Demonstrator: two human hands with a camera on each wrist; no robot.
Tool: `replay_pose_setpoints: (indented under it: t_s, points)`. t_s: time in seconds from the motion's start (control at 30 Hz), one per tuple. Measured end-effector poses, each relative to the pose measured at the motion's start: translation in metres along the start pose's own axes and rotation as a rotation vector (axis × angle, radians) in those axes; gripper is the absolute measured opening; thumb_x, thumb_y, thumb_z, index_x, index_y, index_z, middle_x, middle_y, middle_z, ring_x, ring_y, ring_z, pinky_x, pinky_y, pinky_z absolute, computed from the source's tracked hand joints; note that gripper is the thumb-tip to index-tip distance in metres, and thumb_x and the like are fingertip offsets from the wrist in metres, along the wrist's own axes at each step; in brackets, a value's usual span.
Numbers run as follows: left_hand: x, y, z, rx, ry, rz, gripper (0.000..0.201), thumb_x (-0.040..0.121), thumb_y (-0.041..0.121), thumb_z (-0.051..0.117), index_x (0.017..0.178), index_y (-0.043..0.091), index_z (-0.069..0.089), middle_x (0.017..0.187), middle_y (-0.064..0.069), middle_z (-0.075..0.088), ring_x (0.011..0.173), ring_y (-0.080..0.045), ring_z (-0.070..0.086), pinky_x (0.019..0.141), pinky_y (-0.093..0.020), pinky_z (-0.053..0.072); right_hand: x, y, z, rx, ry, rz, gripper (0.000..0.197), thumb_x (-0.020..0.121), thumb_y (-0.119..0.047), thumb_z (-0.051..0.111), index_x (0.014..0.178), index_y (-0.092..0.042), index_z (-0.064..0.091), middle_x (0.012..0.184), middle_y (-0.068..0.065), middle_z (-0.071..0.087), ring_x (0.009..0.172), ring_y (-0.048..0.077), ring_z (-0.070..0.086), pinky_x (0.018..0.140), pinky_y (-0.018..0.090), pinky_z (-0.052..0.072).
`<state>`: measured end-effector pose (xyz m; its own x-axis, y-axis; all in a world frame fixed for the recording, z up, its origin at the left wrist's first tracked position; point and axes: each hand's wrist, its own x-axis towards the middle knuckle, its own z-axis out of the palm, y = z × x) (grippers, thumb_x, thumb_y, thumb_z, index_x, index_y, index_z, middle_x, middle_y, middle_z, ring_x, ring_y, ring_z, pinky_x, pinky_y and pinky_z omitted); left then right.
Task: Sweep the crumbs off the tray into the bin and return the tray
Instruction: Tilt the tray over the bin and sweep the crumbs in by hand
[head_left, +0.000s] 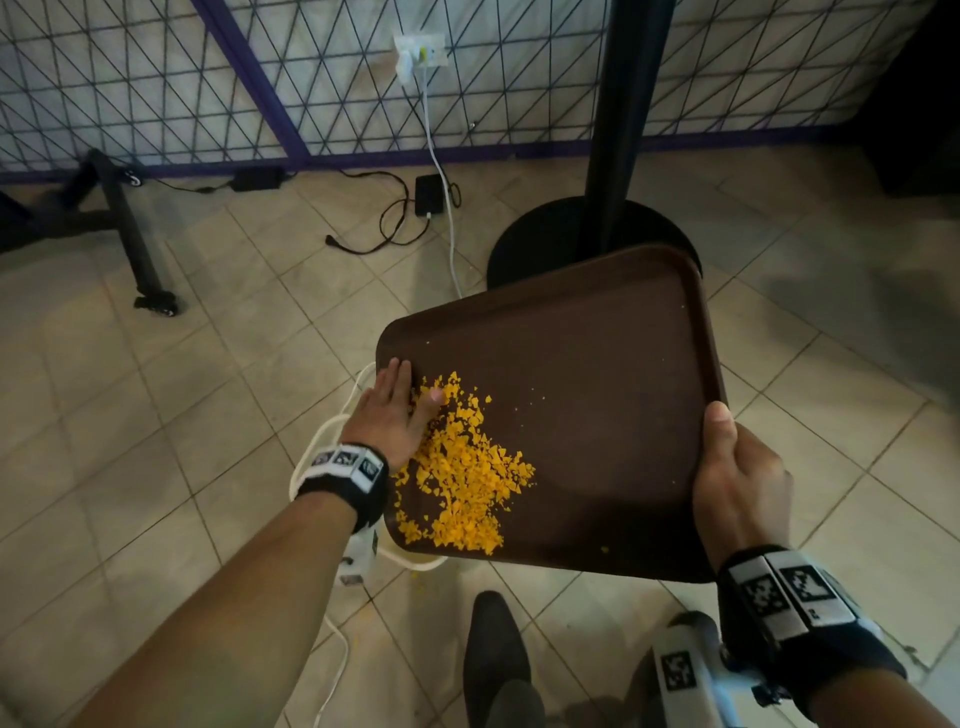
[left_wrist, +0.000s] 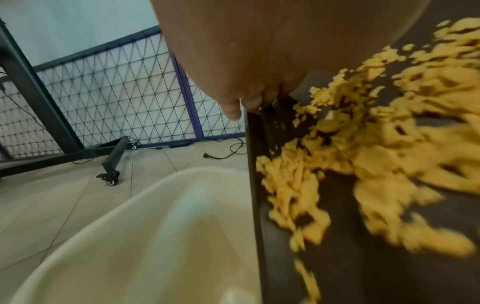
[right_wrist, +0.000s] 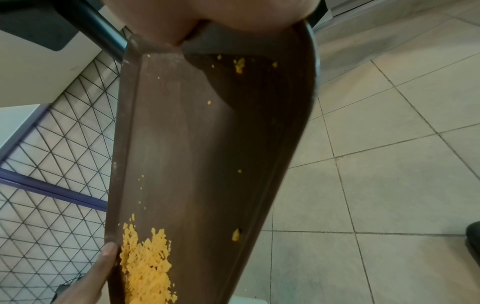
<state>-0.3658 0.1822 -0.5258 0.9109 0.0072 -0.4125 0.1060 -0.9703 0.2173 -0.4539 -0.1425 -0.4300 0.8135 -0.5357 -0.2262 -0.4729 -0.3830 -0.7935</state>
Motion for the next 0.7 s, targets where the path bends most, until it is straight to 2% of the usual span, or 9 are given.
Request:
replay_pose_setpoints:
  t_s: [0.17, 0.23, 0.3, 0.4, 0.53, 0.7]
  points:
    - [-0.053, -0.011, 0.036, 0.024, -0.071, 0.008, 0.082, 0.091, 0.074, 0.004, 0.157, 0.024, 0.001, 0.165, -0.001, 0.001, 0.150, -0.021, 0.012, 0.117, -0.042, 0.016, -0.002, 0.000, 0.000, -0.032, 0.002, -0.014, 0.052, 0.099, -0.046, 0.028, 0.083, -0.007, 0.058, 0.078, 0.013, 0.058, 0.074, 0.031, 0.053, 0.069, 0.037, 0.041]
    - [-0.056, -0.011, 0.031, -0.014, -0.029, -0.010, 0.080, 0.093, 0.073, 0.007, 0.157, 0.025, 0.004, 0.165, 0.000, 0.005, 0.149, -0.021, 0.015, 0.116, -0.043, 0.018, -0.004, 0.000, 0.001, -0.034, 0.003, -0.008, 0.051, 0.099, -0.047, 0.028, 0.084, -0.008, 0.058, 0.081, 0.013, 0.059, 0.076, 0.032, 0.053, 0.071, 0.038, 0.042]
    - [-0.046, -0.001, 0.017, -0.063, 0.064, -0.009, 0.079, 0.093, 0.073, 0.007, 0.157, 0.027, 0.003, 0.165, 0.002, 0.001, 0.150, -0.019, 0.012, 0.116, -0.044, 0.017, -0.005, -0.001, 0.002, -0.026, 0.002, 0.003, 0.052, 0.099, -0.047, 0.028, 0.086, -0.008, 0.059, 0.082, 0.014, 0.059, 0.076, 0.031, 0.054, 0.072, 0.037, 0.042]
    - [-0.020, 0.027, -0.011, -0.107, 0.156, 0.046, 0.076, 0.094, 0.072, 0.007, 0.156, 0.028, -0.003, 0.164, 0.006, -0.009, 0.150, -0.013, 0.000, 0.117, -0.041, 0.008, -0.005, -0.002, 0.003, -0.014, 0.004, 0.022, 0.050, 0.098, -0.049, 0.027, 0.085, -0.012, 0.058, 0.082, 0.013, 0.059, 0.077, 0.031, 0.054, 0.072, 0.039, 0.044]
    - [-0.002, 0.053, -0.016, -0.135, 0.120, 0.104, 0.078, 0.094, 0.072, 0.006, 0.156, 0.027, -0.006, 0.163, 0.007, -0.016, 0.149, -0.011, -0.007, 0.121, -0.039, 0.002, -0.006, -0.006, 0.004, 0.008, 0.012, 0.041, 0.046, 0.098, -0.049, 0.027, 0.086, -0.015, 0.055, 0.084, 0.012, 0.059, 0.079, 0.030, 0.054, 0.074, 0.040, 0.045]
    - [-0.039, 0.036, 0.035, -0.050, 0.077, 0.081, 0.080, 0.092, 0.073, -0.002, 0.155, 0.024, -0.012, 0.161, 0.004, -0.020, 0.148, -0.012, -0.010, 0.122, -0.041, -0.002, -0.002, -0.005, 0.002, 0.031, 0.022, 0.041, 0.053, 0.098, -0.051, 0.027, 0.093, -0.011, 0.061, 0.086, 0.011, 0.062, 0.082, 0.031, 0.057, 0.077, 0.042, 0.047]
